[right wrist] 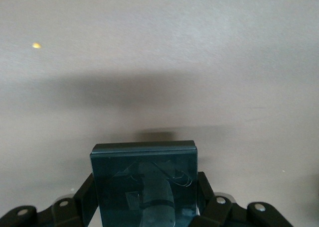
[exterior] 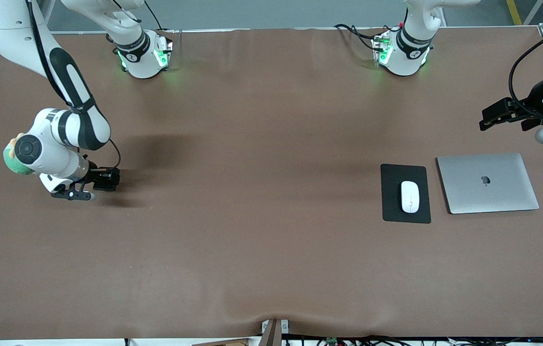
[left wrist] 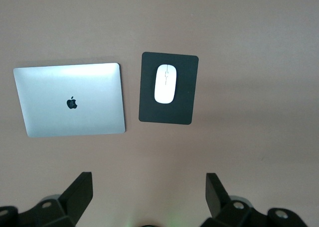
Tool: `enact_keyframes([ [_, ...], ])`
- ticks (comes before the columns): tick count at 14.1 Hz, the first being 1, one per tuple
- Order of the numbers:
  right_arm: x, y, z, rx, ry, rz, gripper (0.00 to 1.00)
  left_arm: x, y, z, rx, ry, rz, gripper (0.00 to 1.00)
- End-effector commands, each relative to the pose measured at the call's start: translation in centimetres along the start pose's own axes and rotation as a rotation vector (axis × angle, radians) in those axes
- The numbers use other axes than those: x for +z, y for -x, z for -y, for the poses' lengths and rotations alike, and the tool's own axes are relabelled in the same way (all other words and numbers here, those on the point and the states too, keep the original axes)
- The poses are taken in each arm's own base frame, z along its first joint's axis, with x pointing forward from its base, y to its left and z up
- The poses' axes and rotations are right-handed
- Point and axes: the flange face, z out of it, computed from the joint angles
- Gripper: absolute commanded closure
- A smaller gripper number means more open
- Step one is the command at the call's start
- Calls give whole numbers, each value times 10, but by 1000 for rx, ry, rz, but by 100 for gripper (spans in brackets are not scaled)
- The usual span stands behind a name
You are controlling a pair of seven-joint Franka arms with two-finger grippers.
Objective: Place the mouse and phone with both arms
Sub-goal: 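Carry the black phone with the right gripper toward the green plush toy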
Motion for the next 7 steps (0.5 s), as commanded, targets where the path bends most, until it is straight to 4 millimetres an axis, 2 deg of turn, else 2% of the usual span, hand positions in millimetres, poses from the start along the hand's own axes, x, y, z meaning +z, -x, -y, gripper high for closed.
enact_keyframes([
  [1, 4, 14, -5, -19, 1, -2, 100, -5, -3, 2, 3, 16, 3, 0],
  [4, 16, 24, -8, -22, 3, -9, 100, -4, -3, 2, 3, 16, 4, 0],
  [7, 19, 25, -17, -27, 2, -6, 100, -2, -4, 1, 4, 15, 6, 0],
])
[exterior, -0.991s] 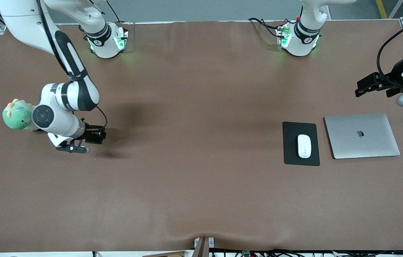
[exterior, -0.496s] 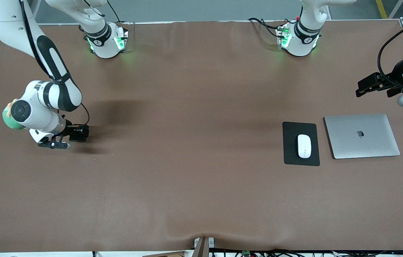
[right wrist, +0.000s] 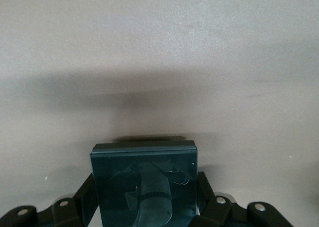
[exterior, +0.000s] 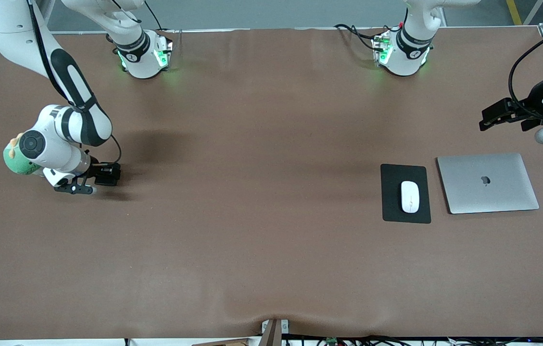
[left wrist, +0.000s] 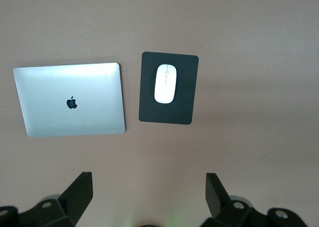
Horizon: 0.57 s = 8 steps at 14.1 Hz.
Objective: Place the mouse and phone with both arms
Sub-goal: 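Carry the black phone with the right gripper toward the green plush toy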
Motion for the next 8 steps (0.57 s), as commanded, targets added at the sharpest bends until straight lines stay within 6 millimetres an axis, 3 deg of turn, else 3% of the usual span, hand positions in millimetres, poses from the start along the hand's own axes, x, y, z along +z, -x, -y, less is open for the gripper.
enact_keyframes([
  [1, -1, 6, -13, -17, -1, -6, 100, -3, -3, 1, 4, 16, 4, 0],
  [3, 1, 6, -19, -8, -2, -4, 100, -4, -3, 1, 4, 16, 2, 0],
  [4, 3, 6, -19, -8, -1, -1, 87, -4, -3, 1, 4, 16, 2, 0],
  [5, 6, 6, -20, -5, -1, 5, 63, -4, -3, 1, 4, 16, 2, 0],
  [6, 7, 5, -20, -5, -1, 6, 12, -4, -3, 1, 4, 16, 2, 0],
  [7, 7, 5, -19, -7, -1, 6, 0, -4, -3, 1, 4, 16, 2, 0],
  [8, 6, 5, -18, -8, -1, 8, 0, -4, -3, 1, 4, 16, 2, 0],
])
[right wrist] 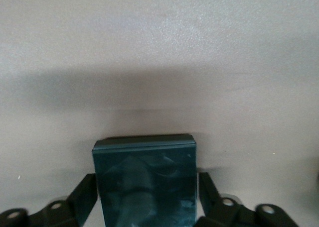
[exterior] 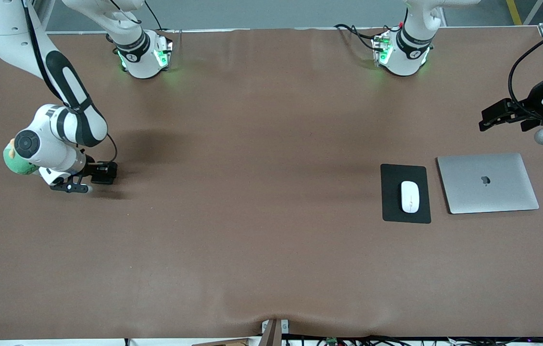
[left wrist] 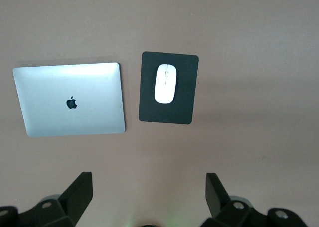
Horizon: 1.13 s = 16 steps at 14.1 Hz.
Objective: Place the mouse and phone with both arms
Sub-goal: 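Carry the black phone with the right gripper toward the green plush toy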
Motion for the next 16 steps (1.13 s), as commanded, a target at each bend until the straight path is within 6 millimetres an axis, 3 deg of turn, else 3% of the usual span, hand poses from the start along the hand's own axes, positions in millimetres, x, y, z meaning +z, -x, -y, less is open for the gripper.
enact_keyframes([
  [1, -1, 1, -1, -18, 2, -6, 0, -5, -2, 1, 4, 16, 1, 0],
  [5, -26, -14, 6, -32, -3, -6, 0, -5, -2, 1, 4, 16, 0, 0],
  [10, -101, -51, 21, -60, -28, 95, 0, -6, -2, 0, 6, 16, -2, 0],
  [16, -192, -59, 38, -99, -50, 124, 0, -9, -2, 1, 6, 14, -8, 0],
])
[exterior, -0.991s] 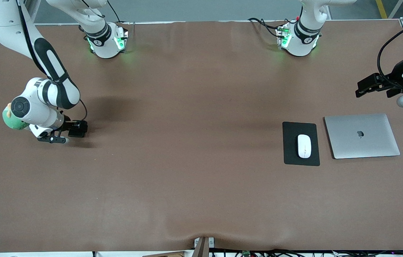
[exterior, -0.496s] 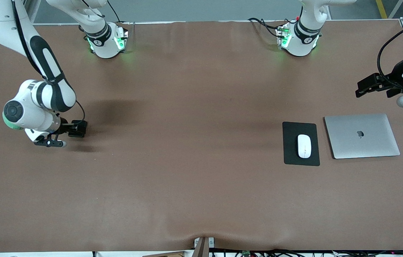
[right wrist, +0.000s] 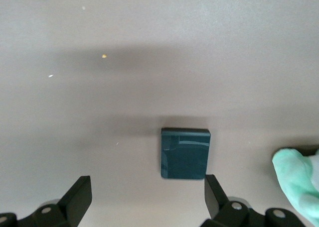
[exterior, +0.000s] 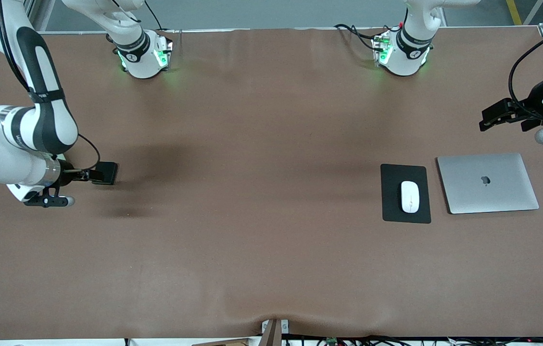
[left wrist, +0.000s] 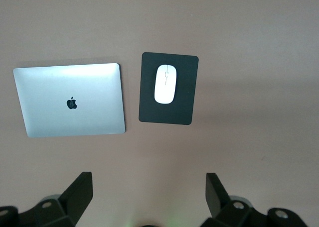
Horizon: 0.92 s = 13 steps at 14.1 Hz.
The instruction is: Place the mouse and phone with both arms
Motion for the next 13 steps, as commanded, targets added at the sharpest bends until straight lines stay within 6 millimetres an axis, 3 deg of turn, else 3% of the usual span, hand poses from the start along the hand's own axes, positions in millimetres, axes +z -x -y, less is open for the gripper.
enact_keyframes([
  [1, -53, 4, 8, -33, -6, 20, 0, -8, -2, 1, 7, 13, -11, 0],
  [8, -161, -2, 41, -93, 19, -14, 0, -10, -2, 2, 18, -10, -24, 0],
  [11, -194, 0, 36, -90, 5, -63, 0, -11, -2, 1, 17, -7, -25, 0],
  [13, -219, 6, 44, -94, 17, -105, 0, -11, -2, 2, 17, -8, -25, 0],
])
